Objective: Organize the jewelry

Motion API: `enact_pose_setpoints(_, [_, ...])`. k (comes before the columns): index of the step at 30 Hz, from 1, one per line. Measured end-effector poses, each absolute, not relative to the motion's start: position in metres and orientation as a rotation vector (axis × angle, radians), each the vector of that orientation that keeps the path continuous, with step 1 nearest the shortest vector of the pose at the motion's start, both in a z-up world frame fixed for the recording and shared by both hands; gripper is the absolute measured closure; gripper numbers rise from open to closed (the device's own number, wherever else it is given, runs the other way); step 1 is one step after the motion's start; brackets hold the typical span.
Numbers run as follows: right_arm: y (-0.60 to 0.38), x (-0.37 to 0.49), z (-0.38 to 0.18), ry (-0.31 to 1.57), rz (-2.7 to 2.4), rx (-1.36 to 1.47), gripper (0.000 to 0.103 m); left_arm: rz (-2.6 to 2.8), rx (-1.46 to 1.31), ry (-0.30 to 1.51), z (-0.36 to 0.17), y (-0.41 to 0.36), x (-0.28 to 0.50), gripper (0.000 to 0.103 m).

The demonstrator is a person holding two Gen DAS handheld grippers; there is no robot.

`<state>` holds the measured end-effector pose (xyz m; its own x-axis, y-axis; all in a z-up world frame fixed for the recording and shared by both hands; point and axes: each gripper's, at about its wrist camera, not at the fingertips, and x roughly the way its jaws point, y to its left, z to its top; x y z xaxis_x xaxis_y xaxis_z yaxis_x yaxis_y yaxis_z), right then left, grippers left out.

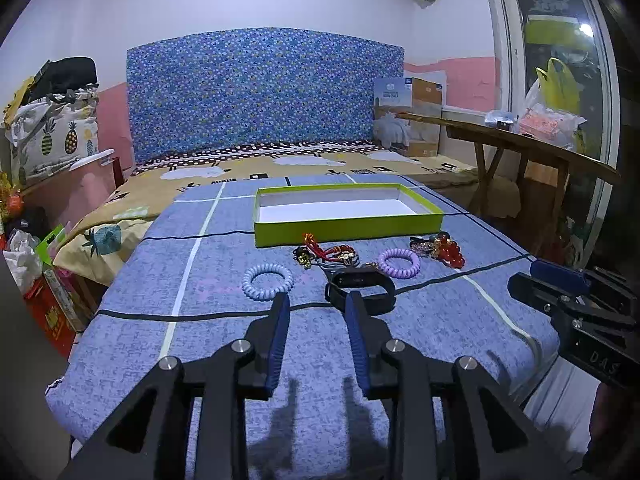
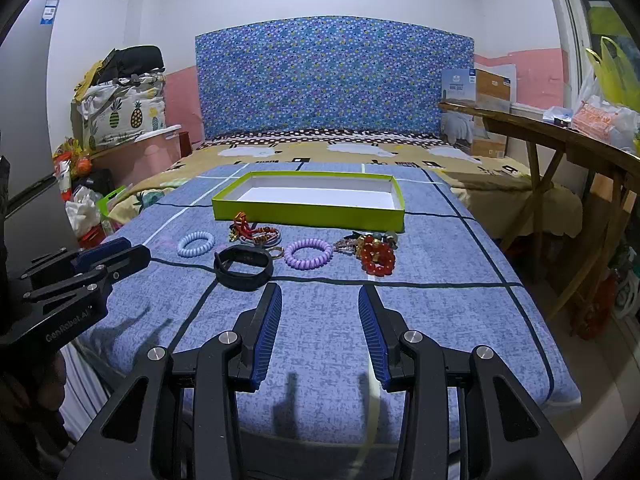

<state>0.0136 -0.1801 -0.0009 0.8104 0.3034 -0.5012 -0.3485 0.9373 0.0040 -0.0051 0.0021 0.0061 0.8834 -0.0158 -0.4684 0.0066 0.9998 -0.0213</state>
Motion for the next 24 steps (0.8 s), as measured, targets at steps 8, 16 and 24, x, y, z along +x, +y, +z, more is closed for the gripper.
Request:
enact_pose_setpoints(8, [-0.1791,0.0138,-0.0015,0.519,0.348,-0.091,0.062,-0.011,-0.034,0.495,0.0049,0.0033,-0.0036,0.071])
enact_pose_setpoints(16, [-0.1757,0.0136,-0.0030,0.521,0.347,-0.091,0.062,-0.008,-0.038,0.497,0.0037,0.0051,-0.0029,0.071])
enact_pose_setpoints(24, [-0.1782,0.0137,-0.0011,0.521,0.348,-0.092,0.062,-0.010,-0.039,0.496,0.0038,0.0057,-0.0026,0.071])
